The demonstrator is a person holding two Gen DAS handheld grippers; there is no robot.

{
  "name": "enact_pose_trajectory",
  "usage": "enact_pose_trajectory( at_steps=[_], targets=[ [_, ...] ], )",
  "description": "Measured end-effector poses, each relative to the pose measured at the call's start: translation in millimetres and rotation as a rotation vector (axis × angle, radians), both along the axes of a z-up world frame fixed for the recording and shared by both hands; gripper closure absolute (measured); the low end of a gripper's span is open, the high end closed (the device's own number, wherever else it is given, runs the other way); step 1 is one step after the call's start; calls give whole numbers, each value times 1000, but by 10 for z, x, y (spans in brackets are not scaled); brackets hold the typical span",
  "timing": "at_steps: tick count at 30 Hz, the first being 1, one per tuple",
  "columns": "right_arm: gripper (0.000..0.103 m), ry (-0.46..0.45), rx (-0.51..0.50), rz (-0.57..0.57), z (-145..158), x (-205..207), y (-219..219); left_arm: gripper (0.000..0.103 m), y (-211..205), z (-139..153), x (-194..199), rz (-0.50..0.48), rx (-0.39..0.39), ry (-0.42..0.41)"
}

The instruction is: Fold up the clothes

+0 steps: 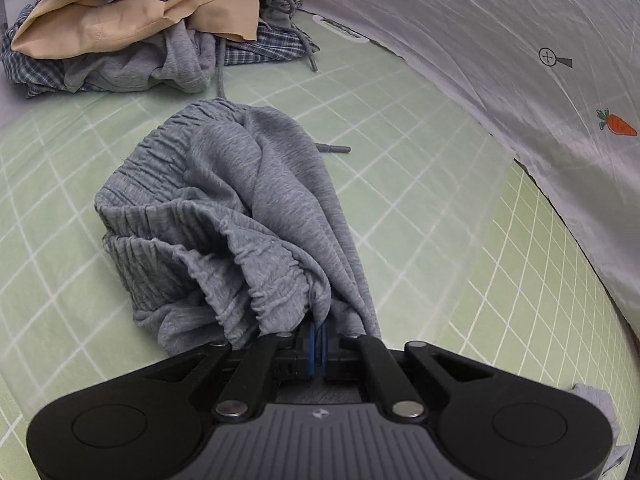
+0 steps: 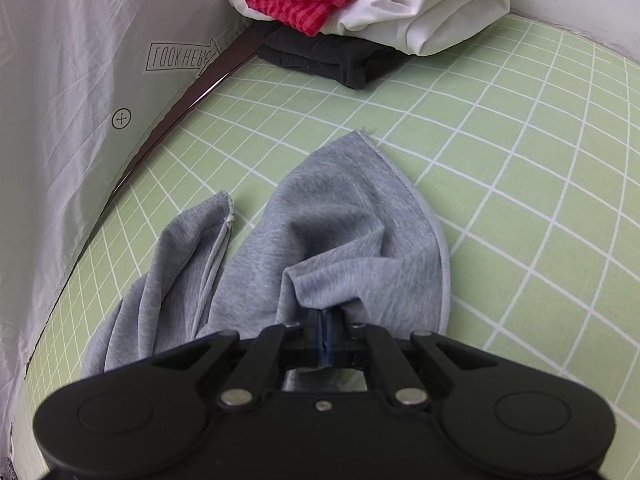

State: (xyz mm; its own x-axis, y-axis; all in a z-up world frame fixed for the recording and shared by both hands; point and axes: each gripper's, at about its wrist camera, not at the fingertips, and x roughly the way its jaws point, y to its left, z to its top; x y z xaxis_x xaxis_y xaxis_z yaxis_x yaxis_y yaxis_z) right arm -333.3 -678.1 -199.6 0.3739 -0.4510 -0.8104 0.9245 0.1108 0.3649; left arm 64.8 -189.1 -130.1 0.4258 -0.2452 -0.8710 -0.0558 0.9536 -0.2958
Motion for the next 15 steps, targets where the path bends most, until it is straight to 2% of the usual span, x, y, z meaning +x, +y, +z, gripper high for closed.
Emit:
enact_pose_trajectory(
  at_steps=[9,15],
  targets=[
    [101,25,-40,81,-33,599,-546,101,-554,-56,715,-26,-19,-47],
    [101,11,-76,78,52,726,-687,101,-535,84,724,-6,-49,-68]
  ],
)
